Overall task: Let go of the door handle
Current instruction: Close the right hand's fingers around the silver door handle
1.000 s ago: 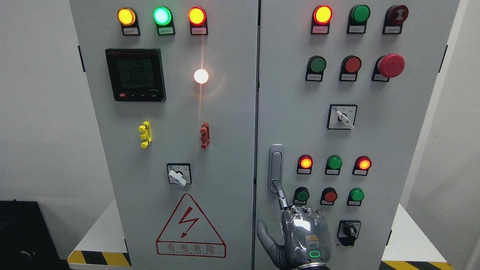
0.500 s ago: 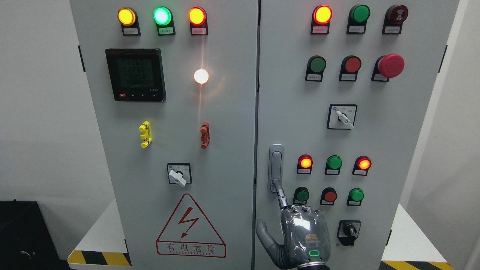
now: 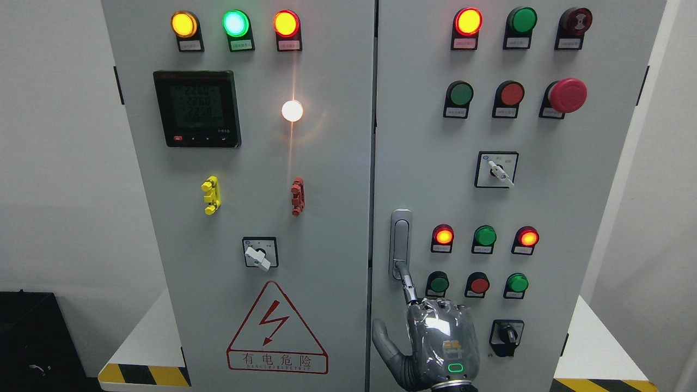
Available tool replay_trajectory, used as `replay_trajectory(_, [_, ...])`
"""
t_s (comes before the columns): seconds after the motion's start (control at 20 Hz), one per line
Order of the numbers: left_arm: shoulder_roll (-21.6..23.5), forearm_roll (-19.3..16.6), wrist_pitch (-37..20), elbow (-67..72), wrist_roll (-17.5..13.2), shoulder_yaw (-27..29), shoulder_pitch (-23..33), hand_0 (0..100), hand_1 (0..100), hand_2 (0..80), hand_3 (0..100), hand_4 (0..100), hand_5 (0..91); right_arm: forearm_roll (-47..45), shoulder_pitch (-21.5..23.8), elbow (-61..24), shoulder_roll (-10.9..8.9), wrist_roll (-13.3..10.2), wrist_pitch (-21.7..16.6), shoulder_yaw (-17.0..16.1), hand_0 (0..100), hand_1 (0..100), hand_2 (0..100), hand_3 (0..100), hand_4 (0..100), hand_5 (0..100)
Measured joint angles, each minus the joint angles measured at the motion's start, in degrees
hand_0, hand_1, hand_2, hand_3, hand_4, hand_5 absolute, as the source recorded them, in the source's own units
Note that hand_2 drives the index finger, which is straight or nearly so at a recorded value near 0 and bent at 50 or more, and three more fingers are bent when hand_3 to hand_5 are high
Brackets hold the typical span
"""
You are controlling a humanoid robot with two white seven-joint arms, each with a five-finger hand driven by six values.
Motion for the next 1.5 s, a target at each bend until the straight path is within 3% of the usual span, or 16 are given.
replay_trajectory(1.5, [0.0, -0.02, 0.0, -0.02, 0.0, 0.0, 0.0, 12, 56, 0.0, 0, 0, 0.0, 0.01, 0.31, 0.71, 0.05, 0.23, 0.01, 0.05, 47, 24, 0, 99, 97, 98])
